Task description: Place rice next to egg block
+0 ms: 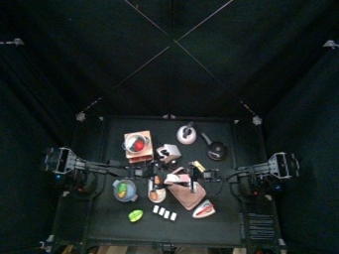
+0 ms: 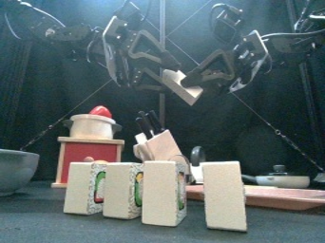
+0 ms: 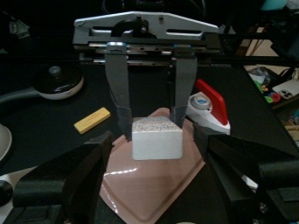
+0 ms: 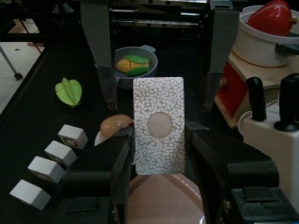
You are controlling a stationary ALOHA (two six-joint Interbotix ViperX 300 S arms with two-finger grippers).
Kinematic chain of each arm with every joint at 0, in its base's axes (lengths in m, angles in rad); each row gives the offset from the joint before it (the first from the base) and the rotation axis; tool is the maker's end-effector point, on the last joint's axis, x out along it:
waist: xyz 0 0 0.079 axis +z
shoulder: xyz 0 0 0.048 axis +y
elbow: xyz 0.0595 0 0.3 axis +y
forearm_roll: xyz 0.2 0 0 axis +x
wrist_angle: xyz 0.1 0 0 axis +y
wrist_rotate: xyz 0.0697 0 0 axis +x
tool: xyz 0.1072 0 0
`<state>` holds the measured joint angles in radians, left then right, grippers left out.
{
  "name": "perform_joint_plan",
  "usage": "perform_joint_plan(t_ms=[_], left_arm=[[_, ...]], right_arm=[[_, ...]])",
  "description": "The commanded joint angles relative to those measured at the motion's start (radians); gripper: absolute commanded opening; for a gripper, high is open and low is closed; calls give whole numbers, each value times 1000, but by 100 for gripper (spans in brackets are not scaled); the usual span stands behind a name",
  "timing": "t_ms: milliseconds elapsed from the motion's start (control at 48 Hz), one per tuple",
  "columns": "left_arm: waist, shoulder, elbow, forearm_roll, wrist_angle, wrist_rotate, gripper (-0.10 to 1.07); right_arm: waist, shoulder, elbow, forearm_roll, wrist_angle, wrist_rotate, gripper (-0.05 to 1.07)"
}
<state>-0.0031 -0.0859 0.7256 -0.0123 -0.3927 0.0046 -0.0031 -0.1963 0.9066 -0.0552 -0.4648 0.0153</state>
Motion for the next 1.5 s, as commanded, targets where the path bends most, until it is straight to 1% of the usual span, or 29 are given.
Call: perform_joint_plan(t_ms=[0, 188, 396, 500, 542, 646, 812, 875, 958, 1062, 1146, 1271, 1354, 1479], left_arm=[[3, -9, -9, -2, -11, 2, 102], [3, -40, 14, 0, -11, 2, 102], [3, -80, 61, -6, -11, 0, 102], [3, -101, 78, -11, -11, 2, 102], [3, -107, 84, -11, -11, 2, 102], [3, -117, 91, -11, -11, 2, 102], [5, -117, 95, -11, -11, 2, 102], [5, -117, 97, -11, -11, 2, 102], [11, -117, 97, -11, -11, 2, 102], [17, -110, 98, -12, -11, 0, 102], [20, -109, 98, -14, -11, 0, 102], [21, -107, 100, -18, -11, 2, 102], [23, -109, 103, -18, -11, 2, 102], [28, -110, 106, -18, -9, 2, 102]], right_arm=[[0, -25, -5, 12, -3, 3, 56], [0, -77, 28, 106, 64, 3, 56], [0, -166, 75, 291, 195, 2, 56], [-12, -184, 121, 373, 239, 2, 56], [-32, -187, 150, 407, 250, 2, 56], [-91, -187, 181, 468, 273, 3, 56], [-204, -187, 183, 568, 305, 5, 56], [-235, -187, 169, 611, 347, 5, 56], [-273, -186, 141, 652, 445, 6, 56], [-321, -187, 97, 657, 566, 6, 56], [-342, -187, 54, 647, 657, 6, 56], [-354, -179, 8, 615, 713, 9, 55], [-376, -170, -20, 581, 752, 21, 55], [-423, -163, -64, 518, 876, 94, 55]])
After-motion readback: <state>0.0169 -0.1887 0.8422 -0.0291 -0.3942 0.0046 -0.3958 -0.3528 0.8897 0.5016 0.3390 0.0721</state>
